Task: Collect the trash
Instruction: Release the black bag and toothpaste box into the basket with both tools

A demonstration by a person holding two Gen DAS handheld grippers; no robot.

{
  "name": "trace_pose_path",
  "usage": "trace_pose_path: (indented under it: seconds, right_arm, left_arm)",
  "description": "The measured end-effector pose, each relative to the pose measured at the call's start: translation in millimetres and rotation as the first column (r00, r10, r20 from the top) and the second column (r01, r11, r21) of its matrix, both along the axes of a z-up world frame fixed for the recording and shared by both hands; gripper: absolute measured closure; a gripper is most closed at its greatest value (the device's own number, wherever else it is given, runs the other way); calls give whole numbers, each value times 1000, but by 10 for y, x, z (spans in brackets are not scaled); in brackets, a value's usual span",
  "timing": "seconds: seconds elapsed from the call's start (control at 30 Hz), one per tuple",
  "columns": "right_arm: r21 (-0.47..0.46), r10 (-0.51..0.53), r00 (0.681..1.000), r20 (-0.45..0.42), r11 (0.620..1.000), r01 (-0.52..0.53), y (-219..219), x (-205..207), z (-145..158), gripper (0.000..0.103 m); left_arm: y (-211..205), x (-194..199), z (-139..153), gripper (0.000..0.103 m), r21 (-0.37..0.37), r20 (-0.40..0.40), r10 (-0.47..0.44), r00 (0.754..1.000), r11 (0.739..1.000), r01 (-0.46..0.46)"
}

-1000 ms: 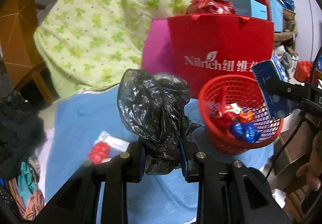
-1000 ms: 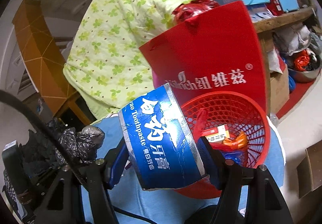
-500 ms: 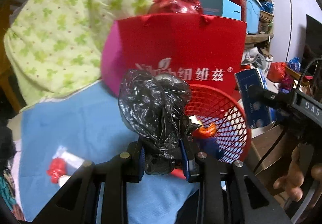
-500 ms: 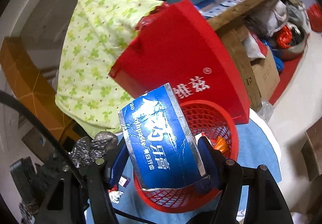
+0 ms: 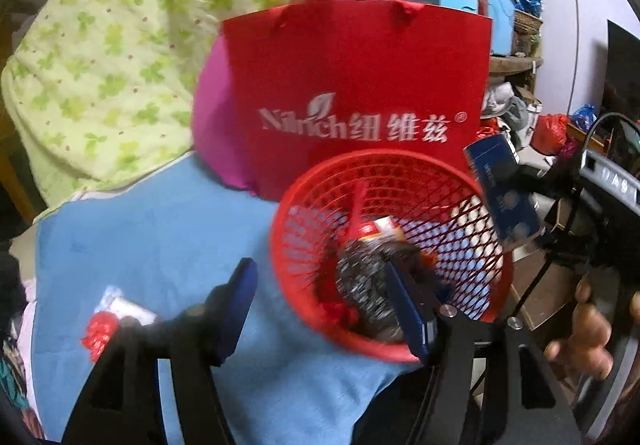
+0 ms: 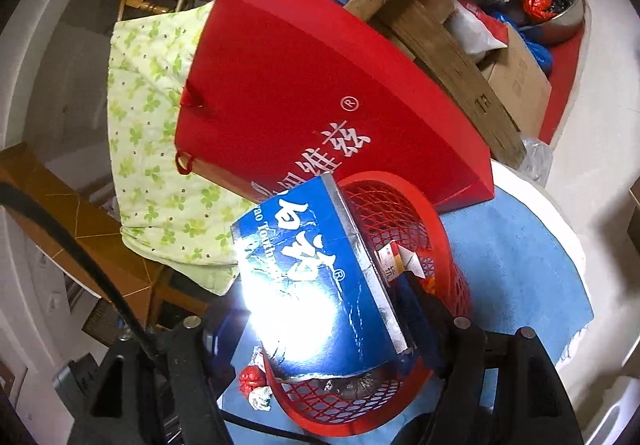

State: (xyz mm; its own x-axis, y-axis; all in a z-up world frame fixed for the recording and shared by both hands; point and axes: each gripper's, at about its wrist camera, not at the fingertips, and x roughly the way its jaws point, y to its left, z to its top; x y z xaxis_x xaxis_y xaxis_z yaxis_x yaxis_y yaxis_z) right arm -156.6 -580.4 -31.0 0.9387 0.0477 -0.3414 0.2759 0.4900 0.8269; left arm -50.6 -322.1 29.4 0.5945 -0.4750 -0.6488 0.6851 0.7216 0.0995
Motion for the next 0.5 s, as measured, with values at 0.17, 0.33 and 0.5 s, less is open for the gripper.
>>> trace_pose_path:
  seconds: [0.17,0.33,0.5]
  right_arm:
    - [-69,15,999,51,998,-11,133,21,177,20]
    - [-151,27,997,72,988,-16,311,114,381,17]
    - [-206,67,995,78,977,-49,555,186,525,17]
  left_arm:
    - [409,23,-75,36,8,-11,67,998,998,-67]
    - [880,-1,-230,35,24,-27,139,990,990,-139]
    - [1514,-55,-406,34,34,-22,236,972,971,-235]
